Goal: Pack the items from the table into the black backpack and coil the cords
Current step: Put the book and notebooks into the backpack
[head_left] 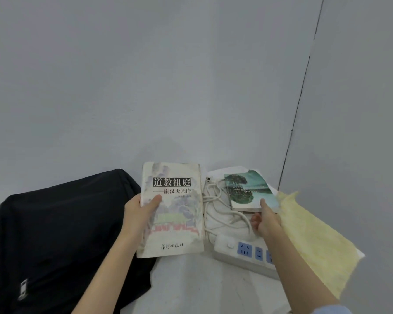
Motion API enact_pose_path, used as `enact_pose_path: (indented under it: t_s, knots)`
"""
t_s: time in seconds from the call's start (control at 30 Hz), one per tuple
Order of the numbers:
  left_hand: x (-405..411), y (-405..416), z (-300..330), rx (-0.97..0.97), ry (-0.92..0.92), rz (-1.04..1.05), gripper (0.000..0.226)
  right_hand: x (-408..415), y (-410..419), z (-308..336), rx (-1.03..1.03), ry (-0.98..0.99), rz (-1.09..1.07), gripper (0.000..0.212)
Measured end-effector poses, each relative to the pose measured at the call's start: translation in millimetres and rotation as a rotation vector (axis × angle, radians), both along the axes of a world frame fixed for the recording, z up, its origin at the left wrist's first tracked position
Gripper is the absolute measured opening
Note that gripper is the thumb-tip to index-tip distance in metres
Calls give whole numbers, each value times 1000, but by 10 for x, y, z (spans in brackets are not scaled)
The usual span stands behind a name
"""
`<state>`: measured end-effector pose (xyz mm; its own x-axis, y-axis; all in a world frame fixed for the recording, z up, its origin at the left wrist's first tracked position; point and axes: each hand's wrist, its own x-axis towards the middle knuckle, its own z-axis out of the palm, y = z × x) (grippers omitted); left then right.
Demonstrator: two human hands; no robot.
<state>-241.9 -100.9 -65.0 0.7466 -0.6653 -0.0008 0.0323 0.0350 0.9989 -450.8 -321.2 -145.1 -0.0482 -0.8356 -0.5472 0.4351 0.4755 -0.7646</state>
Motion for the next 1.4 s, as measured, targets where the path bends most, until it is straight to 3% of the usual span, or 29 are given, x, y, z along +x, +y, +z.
enact_pose_path:
  t_s: [0.17,0.3,0.37,0.5,0.6,0.73,0.83,0.87,0.93,1.0,1.1,1.17,1.2,1.27,1.33,1.4]
  knots:
    - [-23,65,-65,-12,17,-3,6,-31,-101,-53,-82,138,23,24]
    - [12,149,-50,-27,14,10,6,131,113,321,-603,525,-66,25]
    - [70,218,-48,-24,17,49,5,137,216,573,-858,642,-68,13]
    - [195,355,-58,-7,75,125,1,73,317,1176,-1196,646,-4,12]
    - [223,440,-35,36,119,141,9,266,468,1550,-1319,667,194,13]
    - [264,543,-73,51,194,115,29,745,812,1609,-1285,668,740,27]
    - [163,629,-5,-59,283,-29,50,1113,1119,1451,-1351,862,1002,21]
    - [104,655,22,-79,261,-78,51,1225,1186,1387,-1371,885,1021,21]
    - [31,672,6,-55,64,-109,40,1381,1289,1298,-1365,803,1033,20]
    - [54,696,-98,3,-118,-61,44,1486,1348,1231,-1380,709,1019,19]
    - [54,750,-186,-55,-85,4,37,1487,1417,1118,-1482,668,765,36]
    - [43,777,-219,-106,-47,26,31,1375,1466,1027,-1337,588,562,68]
    - [46,787,-239,-123,-31,30,29,1317,1448,945,-1161,512,566,84]
    - [64,795,-262,-155,17,29,26,1197,1399,774,-789,380,785,101]
    - [74,800,-280,-177,68,36,25,1096,1410,644,-600,282,1096,98]
    - [59,803,-285,-143,48,56,32,1064,1428,597,-569,164,1173,76]
